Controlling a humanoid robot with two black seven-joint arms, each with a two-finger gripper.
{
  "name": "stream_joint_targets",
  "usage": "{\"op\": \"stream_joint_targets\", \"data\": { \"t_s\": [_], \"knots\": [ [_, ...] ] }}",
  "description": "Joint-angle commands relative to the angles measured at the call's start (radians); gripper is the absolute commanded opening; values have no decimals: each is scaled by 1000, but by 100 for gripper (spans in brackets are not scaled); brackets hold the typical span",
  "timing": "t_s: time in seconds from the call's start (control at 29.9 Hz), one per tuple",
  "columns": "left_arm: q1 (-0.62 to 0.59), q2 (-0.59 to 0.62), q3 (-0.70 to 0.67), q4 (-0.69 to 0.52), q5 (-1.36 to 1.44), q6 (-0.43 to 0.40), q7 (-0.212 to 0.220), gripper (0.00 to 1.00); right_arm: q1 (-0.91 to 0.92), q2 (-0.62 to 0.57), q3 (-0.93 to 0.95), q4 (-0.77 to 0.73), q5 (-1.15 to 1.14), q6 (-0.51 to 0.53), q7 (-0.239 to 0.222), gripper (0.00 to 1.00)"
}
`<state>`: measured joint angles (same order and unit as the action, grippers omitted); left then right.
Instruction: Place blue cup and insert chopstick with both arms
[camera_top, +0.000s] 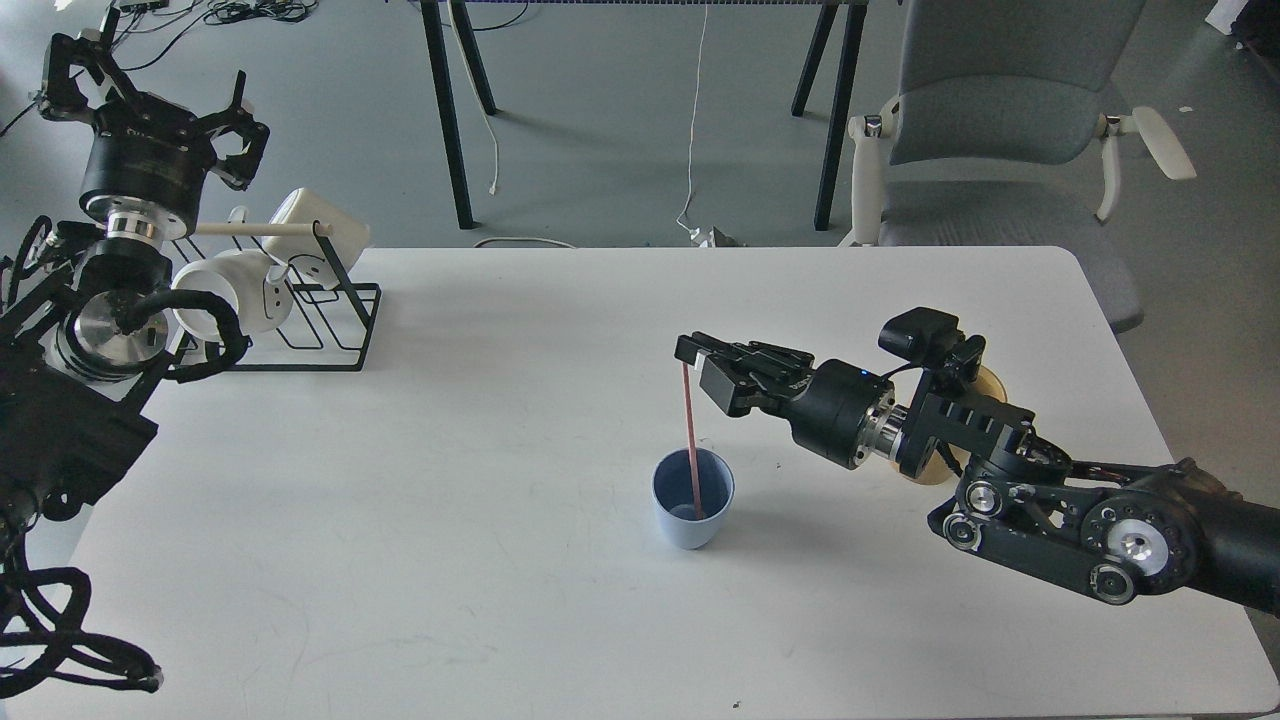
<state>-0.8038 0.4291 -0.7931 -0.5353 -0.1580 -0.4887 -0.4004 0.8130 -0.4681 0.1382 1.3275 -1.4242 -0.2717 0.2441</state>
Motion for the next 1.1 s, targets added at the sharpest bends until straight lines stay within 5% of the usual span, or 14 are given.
{"op": "stream_joint_targets", "data": {
  "t_s": [0.0, 0.1, 0.23, 0.6, 1.07],
  "knots": [
    [0, -1, 0, 0, 0, 0, 0, 99, 0, -3, 15, 13, 4, -3, 1, 39],
    [-2, -1, 0, 0, 0, 0, 0, 99, 2, -30, 91, 30, 16, -14, 4, 57],
    [-2, -1, 0, 0, 0, 0, 0, 99, -14, -43, 306, 38, 59, -9, 35, 97],
    [-9, -4, 3, 0, 2, 0, 6, 99, -15, -84, 593, -34, 574, 127, 24, 99],
    [-2, -15, 11, 0, 2, 0, 3, 99, -20, -76, 758, -439, 1401, 505, 5, 99]
  ]
}}
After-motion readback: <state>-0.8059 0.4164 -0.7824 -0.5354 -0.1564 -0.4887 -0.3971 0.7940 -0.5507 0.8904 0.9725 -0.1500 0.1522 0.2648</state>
